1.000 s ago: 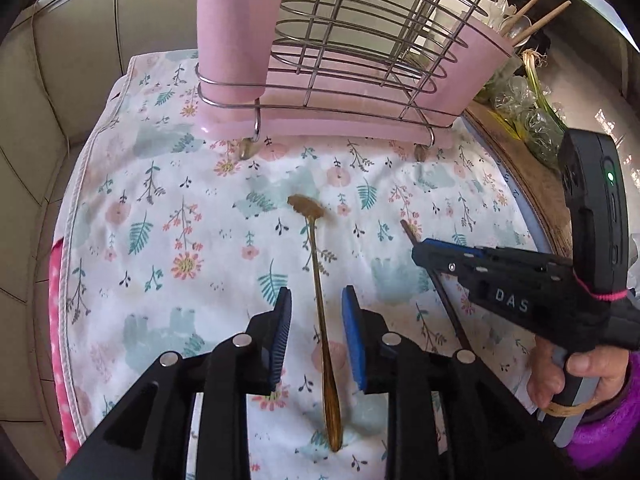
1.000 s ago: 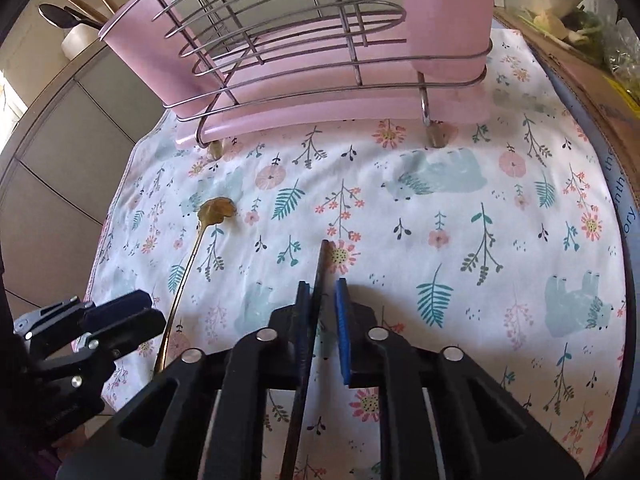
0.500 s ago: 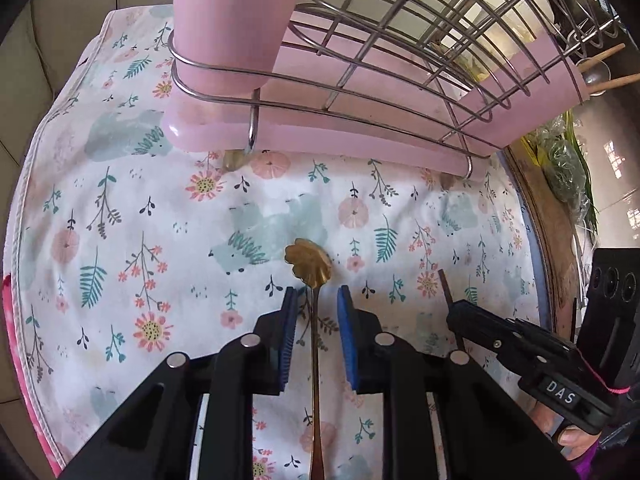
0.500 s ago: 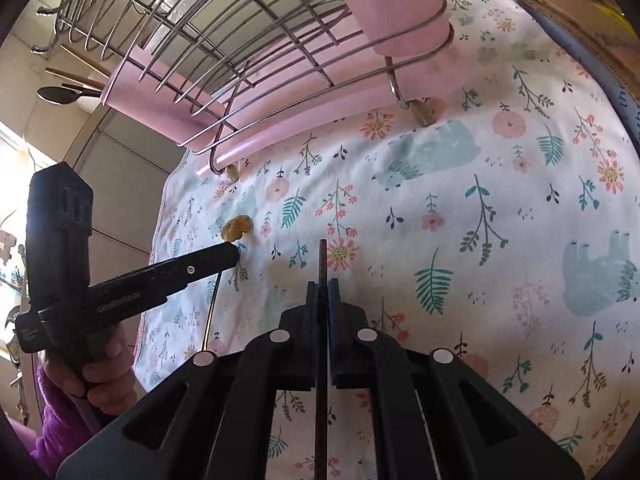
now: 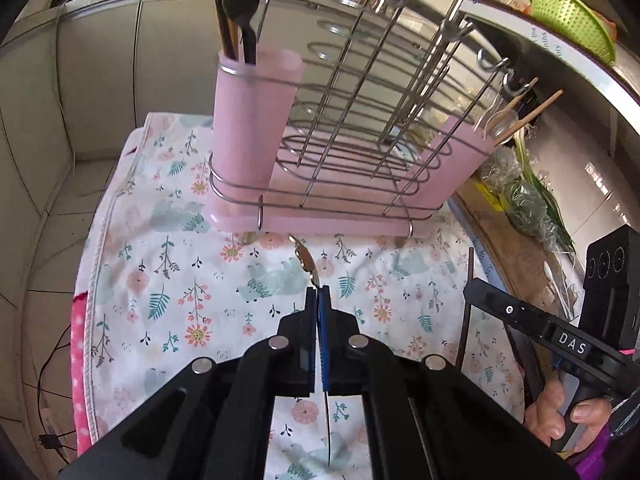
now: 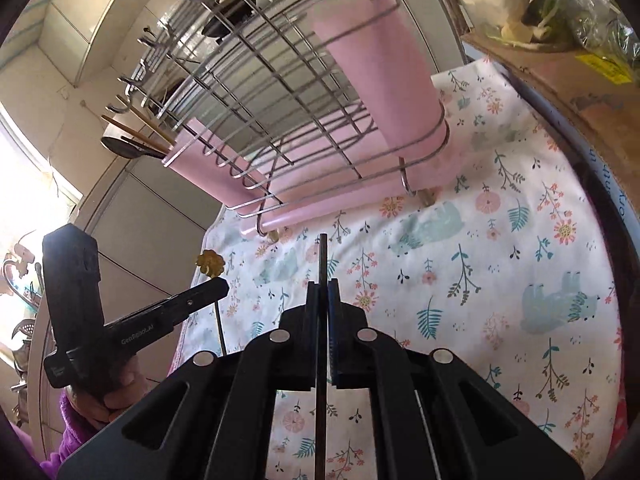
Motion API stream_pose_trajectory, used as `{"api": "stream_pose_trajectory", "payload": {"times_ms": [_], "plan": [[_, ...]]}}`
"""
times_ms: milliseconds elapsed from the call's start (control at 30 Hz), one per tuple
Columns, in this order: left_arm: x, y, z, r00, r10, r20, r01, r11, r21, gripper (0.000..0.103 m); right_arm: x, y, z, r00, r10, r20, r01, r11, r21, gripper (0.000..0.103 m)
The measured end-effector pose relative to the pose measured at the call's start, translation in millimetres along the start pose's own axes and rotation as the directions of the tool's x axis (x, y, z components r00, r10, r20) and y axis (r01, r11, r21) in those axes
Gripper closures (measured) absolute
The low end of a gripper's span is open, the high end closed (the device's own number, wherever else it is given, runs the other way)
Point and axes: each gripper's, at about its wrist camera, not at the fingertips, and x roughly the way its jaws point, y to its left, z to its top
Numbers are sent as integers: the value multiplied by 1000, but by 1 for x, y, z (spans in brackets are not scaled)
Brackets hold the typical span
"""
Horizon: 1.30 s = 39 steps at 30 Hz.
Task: Organize utensils
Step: 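Lift the gold spoon and chopstick up over the pink cup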
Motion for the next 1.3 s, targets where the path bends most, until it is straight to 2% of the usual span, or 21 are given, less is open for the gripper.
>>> {"api": "stream_pose_trajectory", "payload": {"times_ms": [233,433,800,1300], "plan": [[-48,-12,-12,990,26,139,-30,999,26,102,-39,23,2,988,21,155,-7,996,-87,98],[-76,-16,-24,974,38,225,-46,998,31,102,-49,38,-4,979,14,206,13,991,-130,98],[-104,-23,-28,957,48,286,-59,998,32,102,-67,49,-19,959,16,281,38,982,-185,98],[-152,-36,-18,915,57,398,-74,997,29,102,-115,57,-8,916,43,398,33,982,-184,98]]}}
